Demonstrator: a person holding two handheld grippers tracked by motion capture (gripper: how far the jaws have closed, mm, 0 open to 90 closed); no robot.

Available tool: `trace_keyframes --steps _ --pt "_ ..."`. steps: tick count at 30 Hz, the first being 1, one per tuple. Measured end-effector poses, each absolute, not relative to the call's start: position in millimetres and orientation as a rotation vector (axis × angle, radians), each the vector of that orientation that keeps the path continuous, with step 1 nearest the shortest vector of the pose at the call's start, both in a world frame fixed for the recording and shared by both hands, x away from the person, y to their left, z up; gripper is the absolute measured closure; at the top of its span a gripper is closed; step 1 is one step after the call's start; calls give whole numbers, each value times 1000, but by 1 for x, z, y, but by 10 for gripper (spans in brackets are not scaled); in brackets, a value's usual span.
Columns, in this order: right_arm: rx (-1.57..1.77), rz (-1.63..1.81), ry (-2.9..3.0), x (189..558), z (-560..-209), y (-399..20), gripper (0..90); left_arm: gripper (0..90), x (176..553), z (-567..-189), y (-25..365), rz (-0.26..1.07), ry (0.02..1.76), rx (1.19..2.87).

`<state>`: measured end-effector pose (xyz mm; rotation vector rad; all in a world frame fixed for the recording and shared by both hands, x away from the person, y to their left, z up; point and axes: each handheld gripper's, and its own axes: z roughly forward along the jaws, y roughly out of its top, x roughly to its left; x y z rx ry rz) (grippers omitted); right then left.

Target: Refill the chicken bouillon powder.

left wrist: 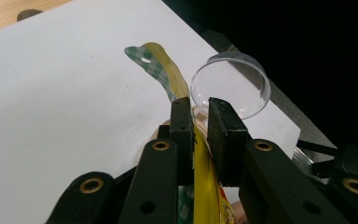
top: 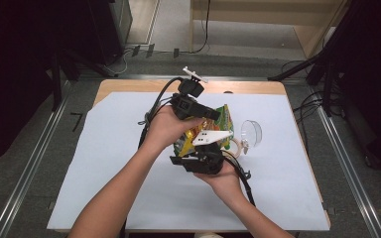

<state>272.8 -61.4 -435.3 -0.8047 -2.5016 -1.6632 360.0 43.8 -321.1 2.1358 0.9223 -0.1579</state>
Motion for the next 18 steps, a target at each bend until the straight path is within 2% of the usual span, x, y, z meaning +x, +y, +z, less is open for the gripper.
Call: trace_keyframes --steps 18 --pt "-793 -1661 -2560 271 -435 -60 706 807 363 -325 50 -172 928 2106"
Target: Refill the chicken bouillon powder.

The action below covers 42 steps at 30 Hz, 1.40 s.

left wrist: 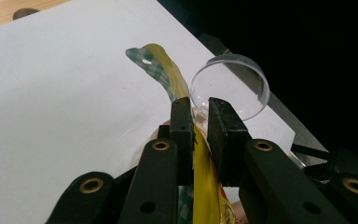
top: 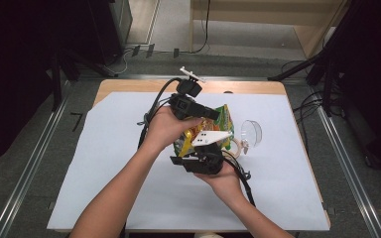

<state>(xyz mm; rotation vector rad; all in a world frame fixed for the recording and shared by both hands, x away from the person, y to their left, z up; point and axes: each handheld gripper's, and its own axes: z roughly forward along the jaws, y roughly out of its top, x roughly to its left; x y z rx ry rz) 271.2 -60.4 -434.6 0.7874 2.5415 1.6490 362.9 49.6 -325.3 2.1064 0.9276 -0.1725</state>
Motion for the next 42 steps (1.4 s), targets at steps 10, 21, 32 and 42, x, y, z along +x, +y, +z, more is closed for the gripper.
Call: trace_keyframes --steps 10,21,32,42 --pt "774 1639 2546 270 -432 -60 704 807 363 -325 51 -170 931 2103" --pt "784 1654 2551 269 -430 -60 704 804 364 -324 50 -164 935 2114" --pt "786 1644 2550 270 -431 -60 704 803 362 -324 49 -150 931 2114" --pt "770 1638 2543 269 -429 -60 704 802 362 -323 51 -156 926 2107"
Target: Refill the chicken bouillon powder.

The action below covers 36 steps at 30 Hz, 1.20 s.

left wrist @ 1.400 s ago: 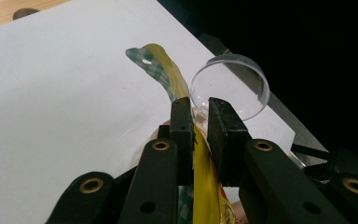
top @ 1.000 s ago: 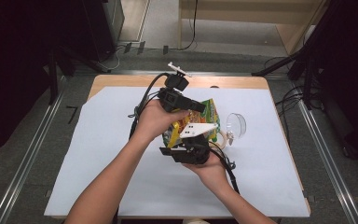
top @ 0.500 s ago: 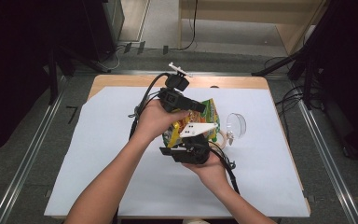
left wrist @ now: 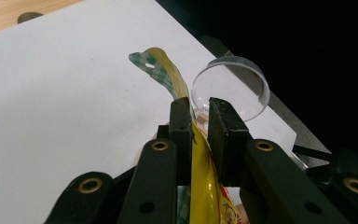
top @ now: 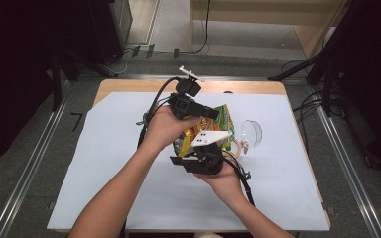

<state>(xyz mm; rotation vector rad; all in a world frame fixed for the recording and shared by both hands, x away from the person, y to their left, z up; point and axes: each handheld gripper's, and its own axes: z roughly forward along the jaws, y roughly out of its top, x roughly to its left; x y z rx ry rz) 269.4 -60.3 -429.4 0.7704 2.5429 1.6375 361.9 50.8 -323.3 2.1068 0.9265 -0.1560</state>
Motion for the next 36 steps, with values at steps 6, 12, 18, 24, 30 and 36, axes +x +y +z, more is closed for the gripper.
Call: trace_keyframes --steps 6,12,18,24,30,36 --pt "778 1637 2552 270 -431 -60 704 801 361 -325 51 -154 931 2105" --pt "778 1638 2558 269 -431 -59 704 800 361 -325 52 -151 931 2109" --pt "778 1636 2560 269 -431 -59 704 800 361 -326 52 -152 929 2111" --pt "778 1638 2562 269 -431 -58 703 799 361 -327 52 -152 932 2111" --pt "784 1635 2569 270 -432 -59 703 797 363 -329 52 -157 938 2110" --pt "781 1632 2570 270 -433 -58 703 798 363 -329 52 -158 937 2115"
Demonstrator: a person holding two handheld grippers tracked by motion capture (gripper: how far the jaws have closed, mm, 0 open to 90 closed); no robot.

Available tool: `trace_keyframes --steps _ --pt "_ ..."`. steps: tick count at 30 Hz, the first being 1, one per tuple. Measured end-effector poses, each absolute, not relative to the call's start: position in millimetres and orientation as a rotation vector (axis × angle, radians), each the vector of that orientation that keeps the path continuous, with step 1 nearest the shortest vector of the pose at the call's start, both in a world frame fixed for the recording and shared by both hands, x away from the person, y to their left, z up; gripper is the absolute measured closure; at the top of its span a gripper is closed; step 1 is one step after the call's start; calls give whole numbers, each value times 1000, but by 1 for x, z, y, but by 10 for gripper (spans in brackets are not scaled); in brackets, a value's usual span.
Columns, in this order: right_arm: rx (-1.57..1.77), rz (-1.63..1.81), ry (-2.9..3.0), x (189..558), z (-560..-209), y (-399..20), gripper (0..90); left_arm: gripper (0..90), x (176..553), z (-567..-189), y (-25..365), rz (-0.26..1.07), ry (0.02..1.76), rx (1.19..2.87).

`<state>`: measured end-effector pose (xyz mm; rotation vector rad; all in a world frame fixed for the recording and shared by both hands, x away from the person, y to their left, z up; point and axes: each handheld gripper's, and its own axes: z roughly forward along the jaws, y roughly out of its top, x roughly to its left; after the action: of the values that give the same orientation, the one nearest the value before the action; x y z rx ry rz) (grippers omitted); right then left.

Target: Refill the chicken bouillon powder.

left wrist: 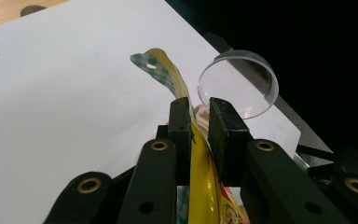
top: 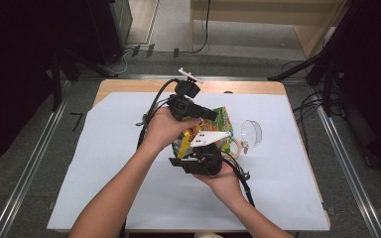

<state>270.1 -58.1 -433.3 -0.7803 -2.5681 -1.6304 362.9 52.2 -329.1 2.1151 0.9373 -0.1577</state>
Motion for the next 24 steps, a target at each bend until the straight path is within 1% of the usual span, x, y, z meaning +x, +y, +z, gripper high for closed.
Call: trace_keyframes --steps 7,12,24 --pt "-791 -1615 -2570 271 -435 -58 706 799 361 -329 50 -159 935 2117" --pt "-780 -1640 -2558 269 -433 -58 708 798 354 -323 48 -119 912 2131" --pt "-793 -1634 -2557 271 -437 -59 712 805 354 -323 46 -145 921 2124"
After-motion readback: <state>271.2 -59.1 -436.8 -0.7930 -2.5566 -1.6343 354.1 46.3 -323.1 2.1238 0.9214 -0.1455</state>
